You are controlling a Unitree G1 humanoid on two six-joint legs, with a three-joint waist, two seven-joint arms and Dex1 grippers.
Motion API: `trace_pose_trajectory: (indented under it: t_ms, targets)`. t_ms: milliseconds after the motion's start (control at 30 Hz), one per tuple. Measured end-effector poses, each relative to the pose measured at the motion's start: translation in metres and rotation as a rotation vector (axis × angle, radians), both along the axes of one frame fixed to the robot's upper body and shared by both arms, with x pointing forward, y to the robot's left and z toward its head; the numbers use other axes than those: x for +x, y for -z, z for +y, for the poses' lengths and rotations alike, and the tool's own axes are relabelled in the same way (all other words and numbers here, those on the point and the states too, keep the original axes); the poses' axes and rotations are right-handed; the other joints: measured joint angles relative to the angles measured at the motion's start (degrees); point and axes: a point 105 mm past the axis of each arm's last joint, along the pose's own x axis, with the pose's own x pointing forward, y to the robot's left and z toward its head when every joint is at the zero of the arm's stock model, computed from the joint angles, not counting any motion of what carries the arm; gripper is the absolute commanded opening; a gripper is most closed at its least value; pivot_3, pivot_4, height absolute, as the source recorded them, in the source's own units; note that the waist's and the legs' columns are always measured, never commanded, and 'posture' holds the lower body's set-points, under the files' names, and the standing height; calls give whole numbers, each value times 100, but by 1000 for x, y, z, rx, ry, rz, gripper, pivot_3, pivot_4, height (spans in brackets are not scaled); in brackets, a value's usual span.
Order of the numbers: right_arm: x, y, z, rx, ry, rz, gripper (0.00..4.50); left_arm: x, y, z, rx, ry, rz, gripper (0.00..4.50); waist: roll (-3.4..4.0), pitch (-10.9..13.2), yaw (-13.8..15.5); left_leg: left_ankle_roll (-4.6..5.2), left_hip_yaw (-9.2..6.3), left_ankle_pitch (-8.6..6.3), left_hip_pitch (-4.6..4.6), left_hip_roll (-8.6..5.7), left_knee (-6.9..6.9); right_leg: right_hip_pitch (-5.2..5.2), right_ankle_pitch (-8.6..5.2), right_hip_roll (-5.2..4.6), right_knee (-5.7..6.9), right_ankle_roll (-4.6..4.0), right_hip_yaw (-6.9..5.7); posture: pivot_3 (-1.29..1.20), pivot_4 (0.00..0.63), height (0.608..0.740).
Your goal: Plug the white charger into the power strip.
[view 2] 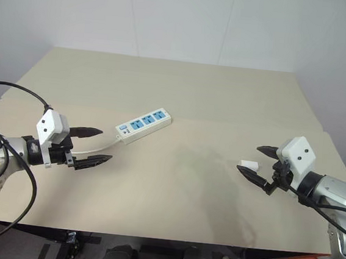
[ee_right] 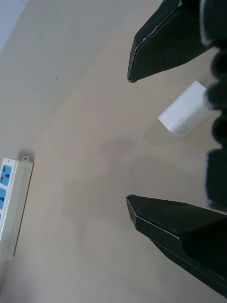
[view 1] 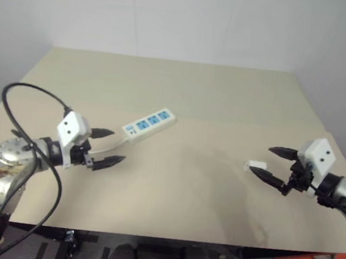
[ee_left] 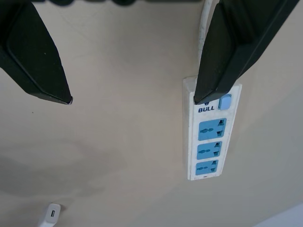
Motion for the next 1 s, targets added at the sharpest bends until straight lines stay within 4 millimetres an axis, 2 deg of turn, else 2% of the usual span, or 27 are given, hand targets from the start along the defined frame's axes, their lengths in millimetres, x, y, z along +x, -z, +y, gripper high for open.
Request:
trace_pose_trajectory:
  t_ms: [1000]
  targets:
    - [0,5,5,-3,-15,17,4500,-2,0,3,-6,-6,4,4478,0,0,-1,0,0,0,1,0,0,0,1,0,0,-1,0,0,150,740]
